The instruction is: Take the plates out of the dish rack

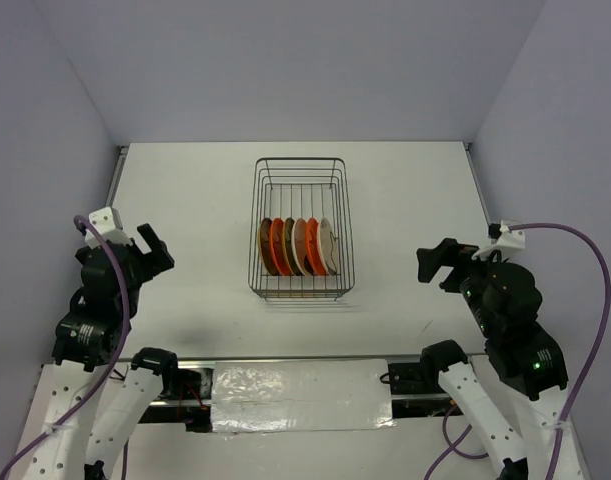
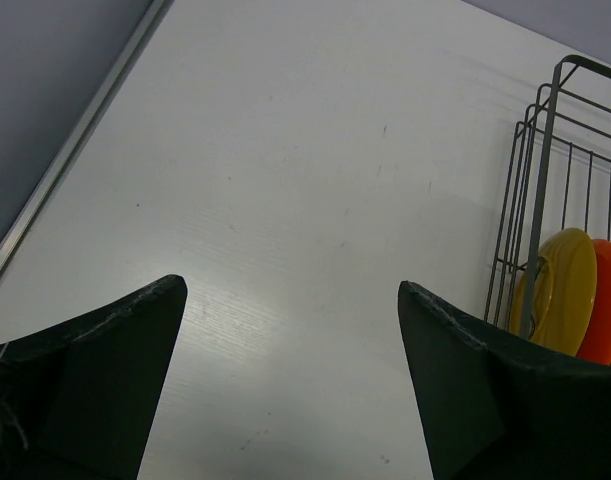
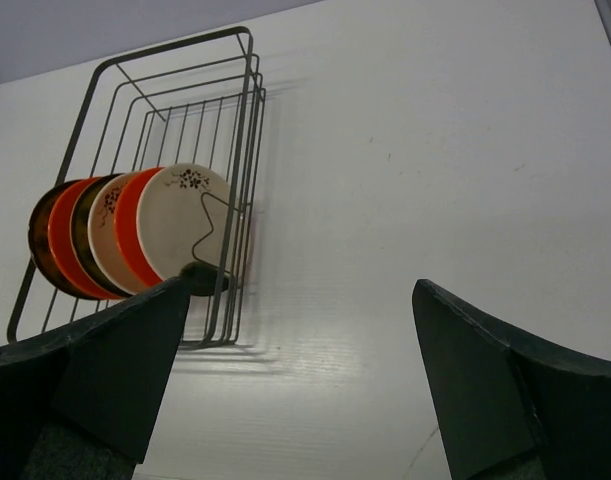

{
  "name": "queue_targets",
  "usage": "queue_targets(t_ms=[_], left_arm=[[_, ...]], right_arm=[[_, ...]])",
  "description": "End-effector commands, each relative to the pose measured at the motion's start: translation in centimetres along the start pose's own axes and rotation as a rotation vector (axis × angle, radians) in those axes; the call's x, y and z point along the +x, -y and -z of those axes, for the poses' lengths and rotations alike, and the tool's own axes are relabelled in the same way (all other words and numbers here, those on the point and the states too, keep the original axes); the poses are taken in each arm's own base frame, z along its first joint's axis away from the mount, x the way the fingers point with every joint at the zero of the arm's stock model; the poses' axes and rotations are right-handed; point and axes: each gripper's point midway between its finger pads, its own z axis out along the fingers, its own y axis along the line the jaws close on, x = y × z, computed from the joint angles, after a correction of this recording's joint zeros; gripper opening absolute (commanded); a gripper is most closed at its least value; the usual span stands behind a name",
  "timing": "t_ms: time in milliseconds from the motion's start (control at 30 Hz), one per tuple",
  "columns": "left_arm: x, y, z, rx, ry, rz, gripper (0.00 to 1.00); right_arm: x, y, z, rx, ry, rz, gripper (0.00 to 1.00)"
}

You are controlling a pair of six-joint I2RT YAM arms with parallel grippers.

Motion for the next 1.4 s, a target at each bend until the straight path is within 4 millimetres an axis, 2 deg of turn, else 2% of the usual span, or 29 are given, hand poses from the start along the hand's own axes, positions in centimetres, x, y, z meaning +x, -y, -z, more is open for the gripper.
queue_targets(t_ms=[0, 67, 133, 200, 267, 300, 333, 367, 400, 433, 467, 500, 533, 567, 600, 633, 667, 700, 733, 967, 1133, 1267, 1333, 1367], left_arm=[[-0.8, 0.5, -0.1, 0.021, 0.030, 0.013, 0.99], [-0.9, 0.4, -0.1, 0.013, 0.032, 0.018, 0.99], [-0.8, 0.5, -0.2, 0.014, 0.029, 0.015, 0.99], [-0.7, 0.6, -0.3, 0.018, 0.023, 0.011, 0.99], [-0.5, 0.6, -0.5, 0.013, 0.015, 0.008, 1.00], [-0.5, 0.6, -0.5, 0.010, 0.010, 0.008, 0.99], [-0.4, 0.6, -0.7, 0.004, 0.005, 0.007, 1.00], [-0.3, 0.4, -0.7, -0.007, 0.002, 0.006, 0.99], [-0.2, 0.4, -0.9, -0.014, -0.007, 0.004, 1.00], [-0.1, 0.3, -1.0, -0.018, -0.013, 0.002, 0.99], [-0.1, 0.3, -1.0, -0.023, -0.015, 0.002, 1.00], [0.0, 0.4, -1.1, -0.020, -0.022, -0.004, 1.00], [0.0, 0.5, -1.2, -0.013, -0.025, -0.009, 0.99], [0.1, 0.7, -1.3, -0.006, -0.026, -0.012, 0.99], [0.2, 0.9, -1.3, 0.007, -0.034, -0.018, 0.99], [0.3, 1.0, -1.4, 0.009, -0.036, -0.020, 1.00], [0.3, 1.1, -1.4, 0.011, -0.040, -0.021, 0.99], [0.4, 1.1, -1.5, 0.012, -0.042, -0.024, 0.99], [0.5, 1.2, -1.5, 0.020, -0.045, -0.025, 0.99], [0.6, 1.9, -1.6, 0.057, -0.054, -0.039, 0.99], [0.6, 2.1, -1.5, 0.064, -0.055, -0.041, 0.99], [0.7, 2.2, -1.5, 0.074, -0.054, -0.043, 1.00], [0.7, 2.2, -1.4, 0.076, -0.054, -0.043, 0.99], [0.7, 2.3, -1.4, 0.078, -0.054, -0.044, 1.00]], right_arm=[[-1.5, -0.1, 0.9, -0.002, 0.061, -0.026, 1.00], [-1.8, -1.1, 0.9, -0.068, 0.095, -0.031, 1.00], [-1.9, -4.2, 1.0, -0.241, 0.102, -0.036, 1.00], [-2.1, -7.3, 0.0, -0.398, 0.105, -0.075, 1.00], [-2.4, -9.2, -1.2, -0.467, 0.055, -0.091, 1.00], [-0.9, -10.3, -3.8, -0.468, -0.070, -0.119, 1.00], [-0.6, -10.9, -4.9, -0.460, -0.110, -0.128, 1.00], [-1.4, -11.8, -5.6, -0.444, -0.112, -0.127, 1.00], [0.4, -12.6, -8.2, -0.367, -0.179, -0.106, 1.00], [0.9, -13.4, -9.1, -0.339, -0.207, -0.085, 1.00], [0.4, -14.3, -9.6, -0.308, -0.225, -0.065, 1.00], [2.6, -14.9, -11.8, -0.250, -0.304, -0.030, 1.00], [3.2, -15.8, -12.3, -0.234, -0.323, -0.005, 1.00], [3.0, -16.7, -12.8, -0.234, -0.330, 0.000, 0.99], [3.6, -17.1, -13.5, -0.224, -0.346, 0.007, 0.95], [4.9, -17.6, -14.5, -0.204, -0.374, 0.022, 0.86], [5.4, -17.7, -15.0, -0.192, -0.377, 0.022, 0.78], [5.8, -17.8, -15.4, -0.179, -0.381, 0.022, 0.61], [6.7, -17.7, -16.1, -0.162, -0.394, 0.029, 0.55], [12.1, -18.7, -18.7, -0.165, -0.505, 0.055, 0.48], [14.0, -18.0, -19.8, -0.114, -0.529, 0.067, 0.42], [15.7, -17.4, -20.4, -0.081, -0.559, 0.071, 0.30], [15.8, -17.7, -20.3, -0.090, -0.561, 0.061, 0.24], [15.6, -18.0, -20.1, -0.102, -0.558, 0.049, 0.17]])
